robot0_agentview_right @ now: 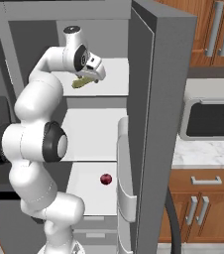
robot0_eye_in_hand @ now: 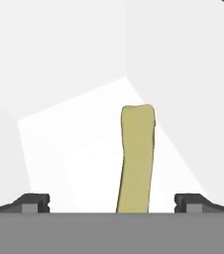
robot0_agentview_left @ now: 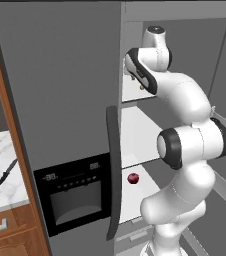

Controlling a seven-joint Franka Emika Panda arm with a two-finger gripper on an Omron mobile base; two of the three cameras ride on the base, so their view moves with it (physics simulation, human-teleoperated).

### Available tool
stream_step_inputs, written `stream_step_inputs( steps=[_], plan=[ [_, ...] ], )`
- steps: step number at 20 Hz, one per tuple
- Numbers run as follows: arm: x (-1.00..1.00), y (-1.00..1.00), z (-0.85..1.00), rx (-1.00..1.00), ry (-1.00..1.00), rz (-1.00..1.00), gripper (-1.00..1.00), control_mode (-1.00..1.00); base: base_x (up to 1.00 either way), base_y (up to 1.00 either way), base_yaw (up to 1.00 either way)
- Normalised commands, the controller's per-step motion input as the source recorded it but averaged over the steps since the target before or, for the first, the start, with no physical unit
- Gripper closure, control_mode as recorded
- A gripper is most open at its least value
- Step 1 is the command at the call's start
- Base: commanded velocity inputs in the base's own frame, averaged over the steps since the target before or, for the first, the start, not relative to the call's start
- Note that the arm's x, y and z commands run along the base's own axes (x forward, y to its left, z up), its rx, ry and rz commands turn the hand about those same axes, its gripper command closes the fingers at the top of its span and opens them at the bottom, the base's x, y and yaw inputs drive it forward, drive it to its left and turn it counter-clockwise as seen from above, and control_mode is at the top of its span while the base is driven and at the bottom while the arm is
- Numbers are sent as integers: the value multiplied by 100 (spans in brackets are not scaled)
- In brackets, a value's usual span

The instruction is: Retrieve the butter from the fridge and place it on a plate on the dining table. Then retrieve the butter knife by the fridge and place it near the plate.

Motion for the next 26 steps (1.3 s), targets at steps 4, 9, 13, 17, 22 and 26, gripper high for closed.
stream_step_inputs(
  steps=[4, 9, 13, 17, 22, 26],
  plan=[
    [0, 0, -18, 0, 1, 0, -100, -100, 0, 0, 0],
    [0, 0, -23, 0, 2, 0, 100, -100, 0, 0, 0],
    [0, 0, -16, 0, 1, 0, 100, -100, 0, 0, 0],
    [-2, 0, -2, 0, 0, 0, 100, -100, 0, 0, 0],
    [-29, -19, 0, 0, 0, 10, 100, -100, 0, 0, 0],
    [-31, -19, 0, 0, 0, 15, 100, -100, 0, 0, 0]
  ],
)
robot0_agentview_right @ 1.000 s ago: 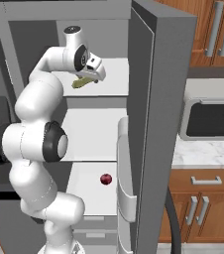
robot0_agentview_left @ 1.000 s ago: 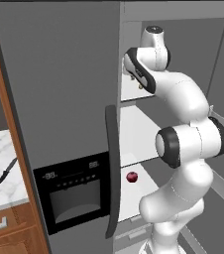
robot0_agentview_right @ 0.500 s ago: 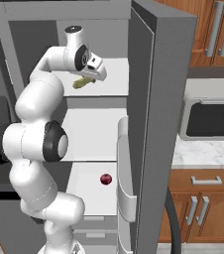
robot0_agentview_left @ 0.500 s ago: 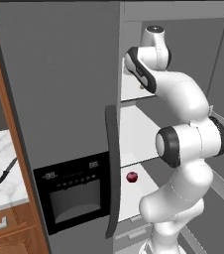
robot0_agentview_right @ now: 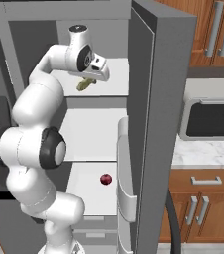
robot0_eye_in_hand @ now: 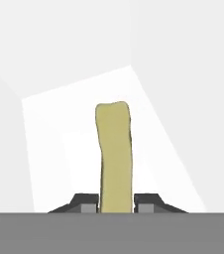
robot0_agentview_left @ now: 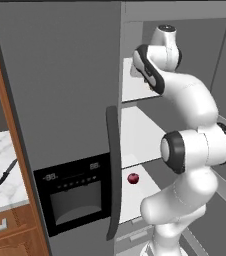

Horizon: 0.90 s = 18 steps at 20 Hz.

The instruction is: Retrieve the butter from the fridge and place it on a plate on the dining table. Then retrieve the butter knife by the fridge and place it near the plate.

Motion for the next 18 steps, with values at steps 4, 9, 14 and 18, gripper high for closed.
stream_step_inputs(
  steps=[4, 9, 14, 18],
  plan=[
    [-66, -7, 0, 0, -9, 11, 100, -100, 0, 0, 0],
    [-93, 0, 3, 0, -11, 2, 100, -100, 0, 0, 0],
    [-100, 0, 0, 0, -3, 0, 100, -100, 0, 0, 0],
    [-100, 0, 0, 0, 0, 0, 100, -100, 0, 0, 0]
  ],
)
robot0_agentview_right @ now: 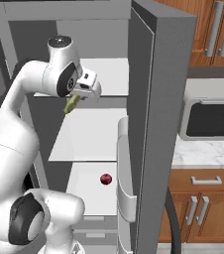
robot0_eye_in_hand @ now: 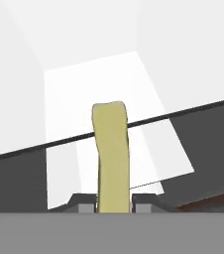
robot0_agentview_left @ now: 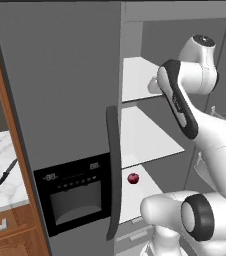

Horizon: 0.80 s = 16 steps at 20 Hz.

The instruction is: Retrieve the butter from the fridge and place it on a plate on the dining table. Then retrieve the butter knife by the fridge and place it near the plate.

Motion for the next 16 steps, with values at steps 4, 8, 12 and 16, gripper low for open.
stream_step_inputs(
  steps=[4, 8, 12, 16],
  plan=[
    [-100, 0, 0, 0, 0, -3, 100, -100, 0, 0, 0],
    [-100, 0, 0, 0, 0, -2, 100, -100, 0, 0, 0],
    [-100, 0, -7, 0, 0, 0, 100, -100, 0, 0, 0],
    [-100, 14, -16, -1, 7, 0, 100, -100, 0, 0, 0]
  ],
)
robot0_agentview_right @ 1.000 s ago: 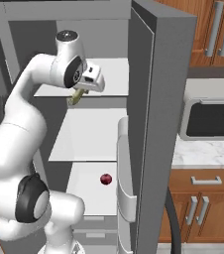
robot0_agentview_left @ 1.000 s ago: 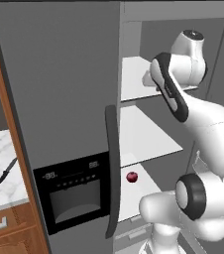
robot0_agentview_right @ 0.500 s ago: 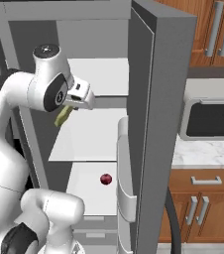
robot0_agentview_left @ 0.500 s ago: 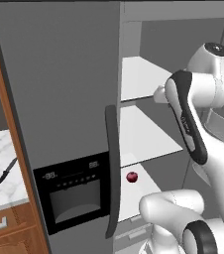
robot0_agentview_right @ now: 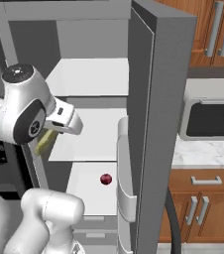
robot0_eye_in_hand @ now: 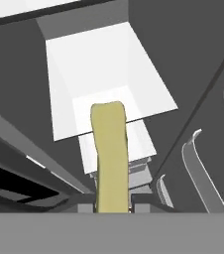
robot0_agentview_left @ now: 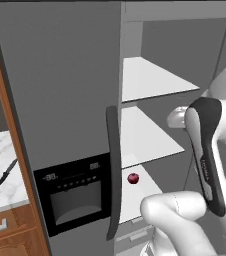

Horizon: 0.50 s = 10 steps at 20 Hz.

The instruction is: Retrieve the butter from the fridge and place it on a plate on the dining table. Then retrieve the butter knife by the fridge and place it near the plate.

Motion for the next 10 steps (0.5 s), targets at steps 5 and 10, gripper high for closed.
stream_step_inputs(
  steps=[5, 10],
  plan=[
    [-90, 28, -27, -6, 2, 0, 100, -100, 0, 0, 0],
    [-28, 9, -25, -2, 4, 0, 100, -100, 0, 0, 0]
  ],
)
